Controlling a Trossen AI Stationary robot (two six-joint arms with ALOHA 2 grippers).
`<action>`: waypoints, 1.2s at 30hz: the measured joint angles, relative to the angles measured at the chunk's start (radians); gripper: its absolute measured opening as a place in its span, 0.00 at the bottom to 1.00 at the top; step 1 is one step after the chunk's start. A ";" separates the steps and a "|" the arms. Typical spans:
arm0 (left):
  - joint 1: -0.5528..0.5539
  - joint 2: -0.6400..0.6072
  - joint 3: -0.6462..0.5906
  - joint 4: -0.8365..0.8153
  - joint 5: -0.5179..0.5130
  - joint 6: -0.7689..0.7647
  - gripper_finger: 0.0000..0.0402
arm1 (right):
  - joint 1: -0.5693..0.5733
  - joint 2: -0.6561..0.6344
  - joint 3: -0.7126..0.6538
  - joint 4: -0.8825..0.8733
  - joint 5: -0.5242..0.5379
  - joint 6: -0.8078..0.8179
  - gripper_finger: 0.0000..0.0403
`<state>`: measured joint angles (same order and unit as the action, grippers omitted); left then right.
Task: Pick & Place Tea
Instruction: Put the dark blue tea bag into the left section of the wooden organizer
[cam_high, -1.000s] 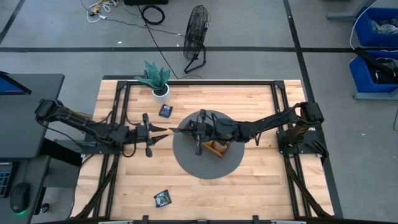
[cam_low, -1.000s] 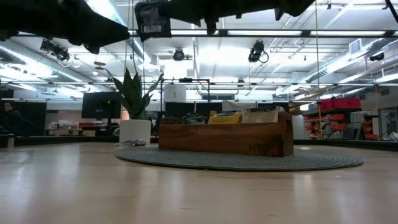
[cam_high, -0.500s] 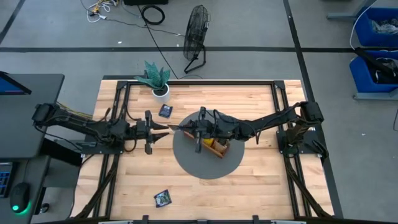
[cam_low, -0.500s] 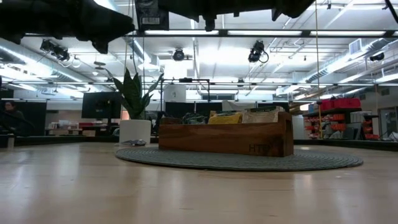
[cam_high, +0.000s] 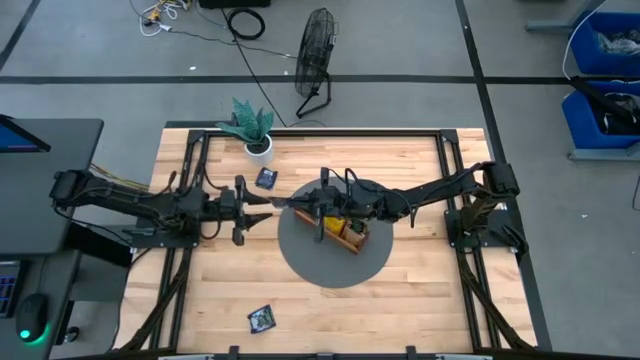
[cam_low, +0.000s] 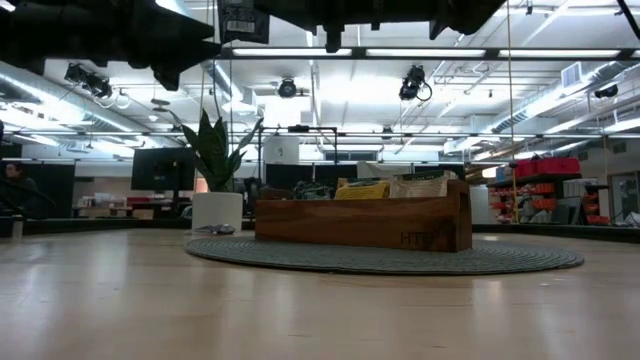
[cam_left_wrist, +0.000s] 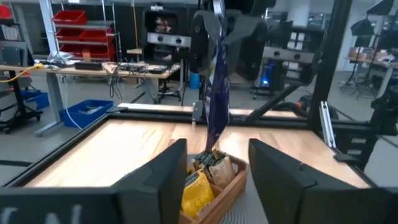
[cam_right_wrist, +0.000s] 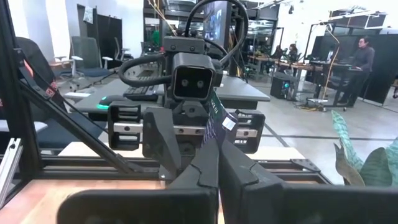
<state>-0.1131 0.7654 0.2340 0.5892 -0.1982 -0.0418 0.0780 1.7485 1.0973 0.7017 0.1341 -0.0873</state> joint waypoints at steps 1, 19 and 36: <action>0.000 0.000 0.000 0.011 0.001 0.000 0.46 | 0.000 0.000 0.000 0.000 0.000 0.000 0.00; 0.067 0.104 0.043 0.081 0.043 -0.019 0.46 | -0.019 0.000 0.000 0.001 0.000 0.008 0.00; 0.066 0.107 0.060 0.048 0.043 0.024 0.03 | -0.019 0.001 0.000 -0.021 0.012 -0.002 0.01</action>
<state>-0.0467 0.8726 0.2935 0.6373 -0.1547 -0.0174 0.0593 1.7496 1.0973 0.6811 0.1463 -0.0893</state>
